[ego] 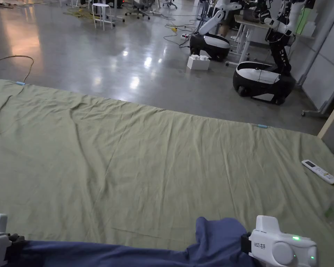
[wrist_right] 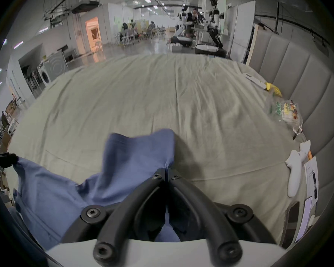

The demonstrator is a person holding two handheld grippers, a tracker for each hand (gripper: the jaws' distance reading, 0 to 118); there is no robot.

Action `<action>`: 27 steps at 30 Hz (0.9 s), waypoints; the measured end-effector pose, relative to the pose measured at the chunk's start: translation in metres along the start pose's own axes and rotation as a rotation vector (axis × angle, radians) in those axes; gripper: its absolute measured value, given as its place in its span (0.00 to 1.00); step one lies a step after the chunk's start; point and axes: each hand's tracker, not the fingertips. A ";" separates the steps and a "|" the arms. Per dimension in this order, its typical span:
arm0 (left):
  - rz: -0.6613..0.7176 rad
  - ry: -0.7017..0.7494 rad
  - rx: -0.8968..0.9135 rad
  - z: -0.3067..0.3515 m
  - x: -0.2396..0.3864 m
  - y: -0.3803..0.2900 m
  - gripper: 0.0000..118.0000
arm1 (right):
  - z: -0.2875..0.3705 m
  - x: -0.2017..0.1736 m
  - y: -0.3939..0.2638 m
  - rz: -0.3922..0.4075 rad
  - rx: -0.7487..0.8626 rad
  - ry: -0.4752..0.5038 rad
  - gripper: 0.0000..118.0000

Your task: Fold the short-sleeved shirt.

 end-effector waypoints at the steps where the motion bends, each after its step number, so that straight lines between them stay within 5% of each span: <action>1: 0.003 -0.005 0.010 0.006 0.000 -0.001 0.04 | 0.012 0.001 -0.001 0.000 0.017 0.003 0.02; 16: -0.003 -0.086 0.142 0.119 -0.024 -0.039 0.04 | 0.160 0.023 -0.069 0.044 0.142 0.028 0.02; 27: -0.126 -0.048 -0.087 0.125 -0.023 -0.124 0.04 | 0.168 0.023 -0.168 0.115 -0.081 -0.010 0.02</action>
